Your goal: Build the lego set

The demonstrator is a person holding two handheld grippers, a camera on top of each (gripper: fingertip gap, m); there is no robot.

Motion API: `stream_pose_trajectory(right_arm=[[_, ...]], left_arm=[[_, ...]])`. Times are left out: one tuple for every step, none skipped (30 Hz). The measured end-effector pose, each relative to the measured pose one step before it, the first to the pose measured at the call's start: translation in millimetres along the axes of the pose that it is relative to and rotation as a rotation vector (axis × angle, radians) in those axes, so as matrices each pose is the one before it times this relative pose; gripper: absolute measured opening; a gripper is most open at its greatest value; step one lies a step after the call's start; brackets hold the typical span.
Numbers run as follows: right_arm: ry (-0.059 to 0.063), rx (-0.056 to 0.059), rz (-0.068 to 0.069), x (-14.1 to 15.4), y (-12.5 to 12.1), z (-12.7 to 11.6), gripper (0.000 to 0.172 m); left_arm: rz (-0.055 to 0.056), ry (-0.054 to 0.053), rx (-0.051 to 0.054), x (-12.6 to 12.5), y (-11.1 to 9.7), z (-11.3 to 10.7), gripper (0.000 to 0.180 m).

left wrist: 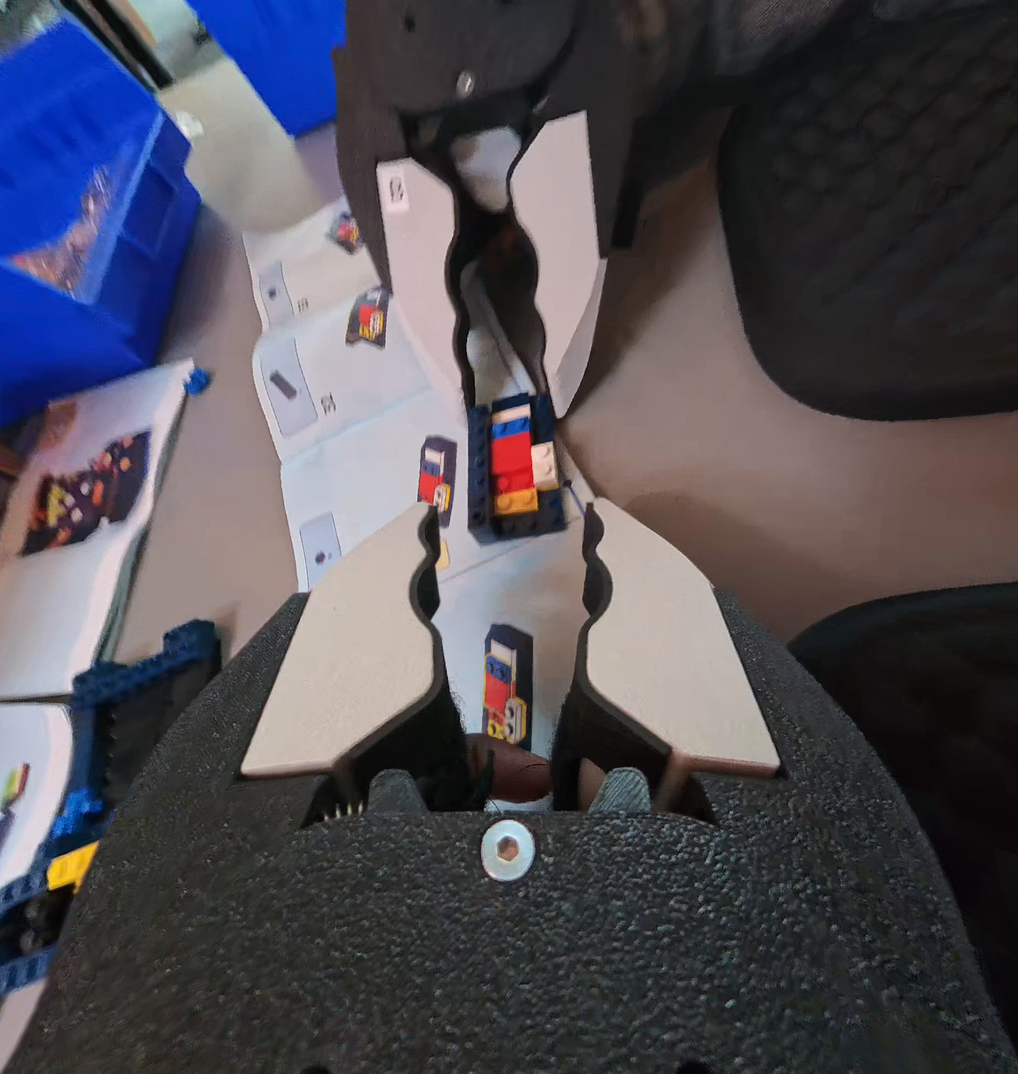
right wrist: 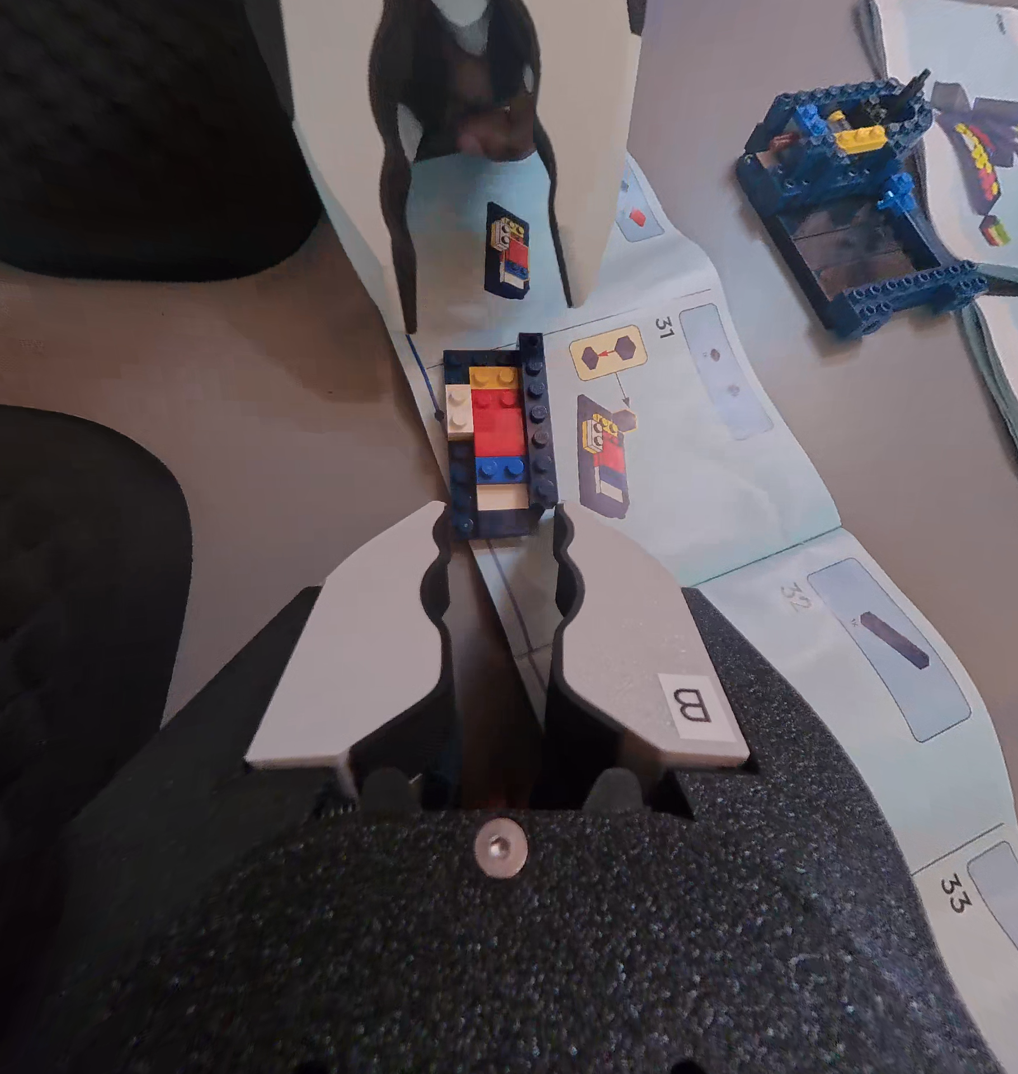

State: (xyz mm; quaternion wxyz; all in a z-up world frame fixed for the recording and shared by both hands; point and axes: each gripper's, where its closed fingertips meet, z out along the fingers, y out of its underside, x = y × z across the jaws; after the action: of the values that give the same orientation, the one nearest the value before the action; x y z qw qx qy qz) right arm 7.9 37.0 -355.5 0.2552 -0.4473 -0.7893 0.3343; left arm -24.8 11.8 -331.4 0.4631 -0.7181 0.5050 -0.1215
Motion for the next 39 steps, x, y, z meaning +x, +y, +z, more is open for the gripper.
stream_pose_trajectory(right_arm=[[0.0025, 0.0011, -0.0050, -0.02, -0.30, 0.15, 0.033], [0.0035, 0.0013, -0.0062, 0.15, -0.43, 0.26, 0.033], [0.0043, 0.0015, -0.0056, 0.14, -0.77, 0.64, 0.033], [0.0037, 0.0002, -0.0032, 0.12, -0.73, 0.73, 0.033], [0.0049, 0.0002, -0.0027, 0.34, -0.84, 0.87, 0.033], [0.0044, 0.0005, -0.0027, 0.27, -0.81, 0.65, 0.033], [0.0002, 0.0004, -0.0020, -0.25, -0.69, 0.68, 0.033], [0.0000, 0.0008, -0.0017, -0.12, -0.65, 0.65, 0.033], [-0.0011, 0.0004, -0.0010, -0.10, -0.57, 0.64, 0.033], [-0.0016, 0.0003, 0.0015, -0.01, -0.36, 0.15, 0.033], [-0.0014, 0.0075, 0.0079, 0.32, -0.94, -0.70, 0.035], [-0.0012, 0.0296, 0.0197, 0.88, -3.67, -2.14, 0.034], [0.0023, 0.0564, 0.0295, 1.92, -7.44, -3.88, 0.020], [-0.0015, 0.0716, 0.0358, 2.09, -9.63, -4.57, 0.010], [0.0011, 0.0625, 0.0411, 2.81, -8.54, -3.64, 0.000], [-0.0011, 0.0334, 0.0368, 2.09, -4.54, -1.84, 0.000], [0.0100, -0.0006, 0.0254, 3.04, 0.46, 0.02, 0.000], [0.0245, -0.0252, 0.0146, 4.21, 4.07, 1.75, 0.000], [0.0131, -0.0358, 0.0061, 1.91, 4.75, 2.42, 0.000], [-0.0071, -0.0287, -0.0038, -1.54, 3.32, 2.43, 0.000], [-0.0050, -0.0221, -0.0066, -1.57, 2.53, 2.02, 0.000], [0.0033, -0.0239, -0.0016, -0.06, 2.83, 1.77, 0.000], [0.0014, -0.0283, 0.0005, -0.19, 3.78, 1.61, 0.000], [-0.0026, -0.0061, -0.0042, -0.88, 0.82, 0.62, 0.000], [0.0005, -0.0026, -0.0038, -0.49, 0.46, 0.02, 0.000], [0.0034, -0.0014, -0.0005, -0.02, 0.22, 0.03, 0.000], [0.0044, -0.0014, 0.0040, -0.12, 0.25, -0.01, 0.000], [0.0033, -0.0016, 0.0037, -0.02, 0.33, 0.06, 0.000], [0.0017, -0.0016, 0.0025, -0.05, 0.27, -0.03, 0.000], [-0.0022, -0.0037, 0.0108, -0.07, 0.23, 0.04, 0.000], [-0.0052, -0.0036, 0.0091, -0.24, 0.32, 0.07, 0.000], [-0.0051, -0.0042, 0.0051, -0.32, 0.23, 0.08, 0.000], [-0.0026, -0.0067, 0.0026, -0.13, 0.22, 0.05, 0.000], [0.0031, -0.0090, -0.0035, -0.14, 0.12, -0.01, 0.001], [0.0063, -0.0105, -0.0055, 0.02, 0.03, 0.10, 0.001], [0.0073, -0.0085, -0.0054, 0.01, 0.07, -0.02, 0.001], [0.0099, 0.0008, -0.0161, 0.03, -0.29, 0.04, 0.000], [0.0125, 0.0184, -0.0325, 0.17, -0.71, -0.14, 0.000], [-0.0014, 0.0301, -0.0216, -0.87, -0.13, -0.97, 0.000]], left_arm=[[0.0136, -0.0001, 0.0183, 2.16, -4.33, 0.93, 0.048], [-0.0026, 0.0086, 0.0154, 2.52, -3.18, 1.75, 0.050], [-0.0128, 0.0167, 0.0124, 3.27, -1.86, 2.62, 0.055], [-0.0100, 0.0197, 0.0047, 3.57, -0.05, 2.94, 0.057], [0.0019, 0.0196, -0.0054, 3.81, 1.15, 2.83, 0.058], [0.0159, 0.0035, -0.0256, 1.60, 2.80, 2.20, 0.059], [0.0140, -0.0063, -0.0154, 0.22, 1.49, 1.91, 0.062], [0.0100, -0.0034, -0.0134, 0.51, 1.38, 1.57, 0.063], [0.0055, -0.0004, -0.0193, 0.55, 2.29, 1.56, 0.064], [-0.0094, -0.0010, -0.0229, 0.01, 2.79, 1.42, 0.064], [-0.0301, 0.0127, -0.0104, 0.83, 0.85, 0.20, 0.062], [-0.0268, 0.0161, -0.0093, 1.06, 1.19, 0.17, 0.059], [-0.0121, 0.0033, -0.0034, -0.24, 0.72, -0.04, 0.059], [-0.0025, -0.0006, -0.0011, -0.01, 0.27, -0.04, 0.058], [-0.0010, 0.0005, -0.0007, 0.04, 0.07, 0.00, 0.058], [0.0009, 0.0008, 0.0002, 0.13, -0.01, -0.03, 0.058], [0.0020, 0.0006, 0.0005, 0.26, -0.01, 0.02, 0.058], [0.0018, 0.0004, 0.0003, 0.29, -0.06, 0.08, 0.057], [-0.0001, -0.0001, -0.0001, 0.12, -0.03, 0.01, 0.057], [-0.0005, -0.0002, -0.0001, 0.02, 0.02, -0.01, 0.057], [-0.0006, 0.0001, -0.0001, 0.06, 0.01, -0.01, 0.057], [-0.0003, -0.0003, -0.0002, -0.10, 0.01, 0.04, 0.057], [-0.0003, -0.0002, -0.0001, 0.04, -0.06, 0.06, 0.057], [-0.0004, -0.0012, -0.0002, -0.12, 0.03, -0.02, 0.056], [0.0001, -0.0062, -0.0009, -0.61, 0.08, 0.07, 0.055], [0.0006, -0.0012, 0.0000, -0.01, -0.03, 0.14, 0.055], [-0.0007, -0.0003, -0.0002, -0.01, -0.05, -0.08, 0.055], [0.0003, -0.0004, 0.0000, 0.01, 0.01, -0.05, 0.055], [-0.0005, -0.0005, -0.0002, -0.08, -0.05, 0.09, 0.055], [-0.0002, -0.0002, -0.0001, 0.03, -0.05, 0.06, 0.055], [-0.0010, -0.0004, -0.0003, 0.01, 0.04, -0.02, 0.055], [-0.0005, -0.0013, -0.0004, 0.00, 0.00, -0.01, 0.054], [-0.0010, -0.0013, -0.0006, -0.01, -0.05, 0.08, 0.054], [-0.0006, -0.0019, -0.0008, -0.12, -0.02, 0.07, 0.054], [-0.0008, -0.0017, -0.0006, -0.05, 0.02, 0.15, 0.054], [-0.0002, -0.0010, -0.0005, -0.18, -0.09, 0.01, 0.054], [-0.0003, 0.0004, 0.0005, -0.02, -0.08, 0.08, 0.054], [-0.0002, 0.0000, 0.0004, -0.04, 0.01, -0.03, 0.054], [0.0021, 0.0014, 0.0012, 0.17, -0.21, 0.10, 0.053]])
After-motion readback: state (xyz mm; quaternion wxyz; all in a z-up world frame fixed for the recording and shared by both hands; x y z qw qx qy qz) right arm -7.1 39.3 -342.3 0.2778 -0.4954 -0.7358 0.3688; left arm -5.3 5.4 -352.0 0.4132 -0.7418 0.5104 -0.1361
